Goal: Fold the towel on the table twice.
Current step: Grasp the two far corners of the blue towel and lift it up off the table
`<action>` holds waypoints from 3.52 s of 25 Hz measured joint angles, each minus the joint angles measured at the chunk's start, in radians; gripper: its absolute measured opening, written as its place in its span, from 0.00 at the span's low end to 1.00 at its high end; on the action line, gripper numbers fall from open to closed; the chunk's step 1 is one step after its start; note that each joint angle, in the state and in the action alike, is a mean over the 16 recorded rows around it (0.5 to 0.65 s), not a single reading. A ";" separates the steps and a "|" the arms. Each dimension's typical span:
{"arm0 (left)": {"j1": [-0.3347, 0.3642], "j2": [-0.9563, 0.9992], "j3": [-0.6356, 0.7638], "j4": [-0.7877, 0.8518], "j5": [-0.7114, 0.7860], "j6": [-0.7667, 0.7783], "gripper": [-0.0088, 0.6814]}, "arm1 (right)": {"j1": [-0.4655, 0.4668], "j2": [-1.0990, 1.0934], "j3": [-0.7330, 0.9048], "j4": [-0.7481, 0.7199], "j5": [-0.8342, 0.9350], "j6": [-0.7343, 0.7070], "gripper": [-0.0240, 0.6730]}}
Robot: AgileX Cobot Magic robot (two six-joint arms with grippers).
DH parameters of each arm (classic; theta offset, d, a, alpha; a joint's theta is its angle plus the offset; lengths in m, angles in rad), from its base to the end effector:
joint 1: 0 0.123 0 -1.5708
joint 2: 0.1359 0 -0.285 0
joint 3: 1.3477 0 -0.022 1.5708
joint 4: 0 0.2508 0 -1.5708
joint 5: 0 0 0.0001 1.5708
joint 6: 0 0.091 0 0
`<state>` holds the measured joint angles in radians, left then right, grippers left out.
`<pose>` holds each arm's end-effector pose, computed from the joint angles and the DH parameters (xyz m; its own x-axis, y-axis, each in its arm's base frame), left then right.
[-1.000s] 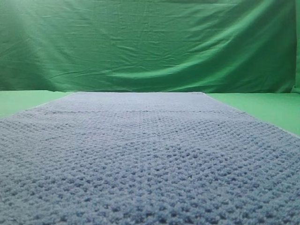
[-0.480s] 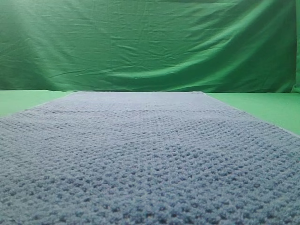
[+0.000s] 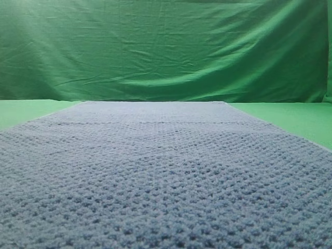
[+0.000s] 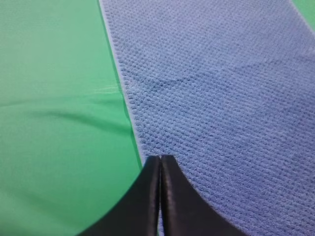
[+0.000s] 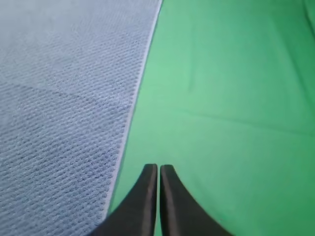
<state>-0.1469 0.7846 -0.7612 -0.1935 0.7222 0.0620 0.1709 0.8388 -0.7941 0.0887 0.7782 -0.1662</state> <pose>0.1449 -0.0331 0.3331 -0.6164 0.0071 -0.7874 0.1943 0.9704 -0.1434 0.1538 0.0323 0.3306 -0.6343 -0.2136 -0.7430 -0.2819 0.9588 -0.0349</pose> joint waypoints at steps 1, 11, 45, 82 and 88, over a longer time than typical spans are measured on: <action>-0.010 0.052 -0.024 0.008 0.016 0.000 0.01 | 0.012 0.048 -0.027 -0.004 0.020 0.007 0.03; -0.048 0.532 -0.240 0.074 0.054 0.000 0.01 | 0.143 0.542 -0.292 -0.040 0.110 0.103 0.03; -0.049 1.131 -0.529 0.136 -0.003 -0.153 0.95 | 0.194 1.228 -0.676 -0.097 0.092 0.202 0.96; -0.094 1.241 -0.664 0.066 0.133 -0.164 0.03 | 0.202 1.226 -0.703 -0.069 0.066 0.211 0.05; -0.080 1.186 -0.819 0.058 0.192 -0.173 0.01 | 0.195 1.174 -0.807 -0.102 0.085 0.211 0.03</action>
<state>-0.2269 1.9709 -1.5799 -0.1350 0.9138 -0.1108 0.3655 2.0126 -1.6009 -0.0134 0.8637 0.0451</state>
